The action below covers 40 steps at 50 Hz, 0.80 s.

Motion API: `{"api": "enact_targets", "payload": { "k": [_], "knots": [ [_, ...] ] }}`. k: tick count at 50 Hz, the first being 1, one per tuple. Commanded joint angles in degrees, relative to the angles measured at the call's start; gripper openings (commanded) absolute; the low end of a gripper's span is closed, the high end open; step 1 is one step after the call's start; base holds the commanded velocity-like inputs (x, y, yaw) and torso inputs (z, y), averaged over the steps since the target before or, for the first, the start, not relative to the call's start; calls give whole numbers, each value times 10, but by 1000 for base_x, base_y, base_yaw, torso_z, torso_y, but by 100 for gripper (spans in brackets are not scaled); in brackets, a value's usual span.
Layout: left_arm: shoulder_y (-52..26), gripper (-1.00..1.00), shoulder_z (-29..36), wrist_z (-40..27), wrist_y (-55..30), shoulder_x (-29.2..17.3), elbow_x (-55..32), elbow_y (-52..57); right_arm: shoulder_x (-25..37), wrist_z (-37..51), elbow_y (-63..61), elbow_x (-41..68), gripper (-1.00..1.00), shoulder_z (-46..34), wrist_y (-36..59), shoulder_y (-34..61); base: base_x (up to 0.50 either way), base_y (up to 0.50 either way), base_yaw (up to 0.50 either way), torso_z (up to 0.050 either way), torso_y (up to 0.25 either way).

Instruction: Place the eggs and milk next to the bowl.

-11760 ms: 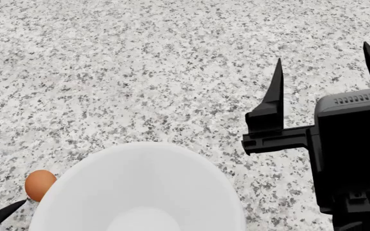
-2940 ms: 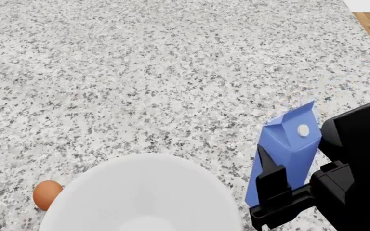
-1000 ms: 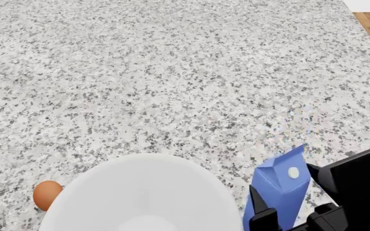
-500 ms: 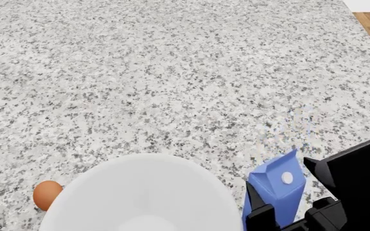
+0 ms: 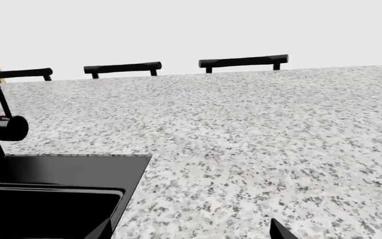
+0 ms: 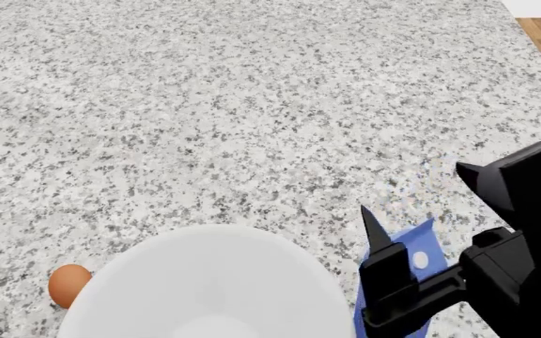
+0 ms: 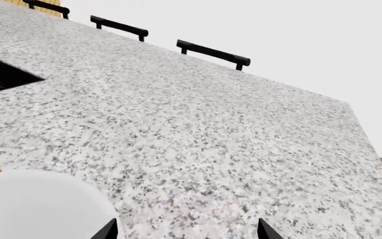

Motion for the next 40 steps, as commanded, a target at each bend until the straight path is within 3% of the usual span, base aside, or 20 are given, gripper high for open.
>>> {"api": "enact_targets", "payload": {
  "k": [1,12,21,34,40],
  "knots": [
    [5,100,-15,16,11,14,13,-7,3,63,11,77,100,12,34,93,0,0,0,0,0],
    [15,100,-25,17,37,22,22,-8,61,207,40,210,100,33,23,171,0,0,0,0,0],
    [19,100,-27,22,50,25,32,-8,115,252,49,254,100,57,12,184,0,0,0,0,0],
    [23,100,-29,22,62,28,46,-7,190,316,40,345,100,152,-6,122,0,0,0,0,0],
    [25,100,-29,26,70,29,53,-7,194,366,42,388,100,276,30,44,0,0,0,0,0]
  ]
}}
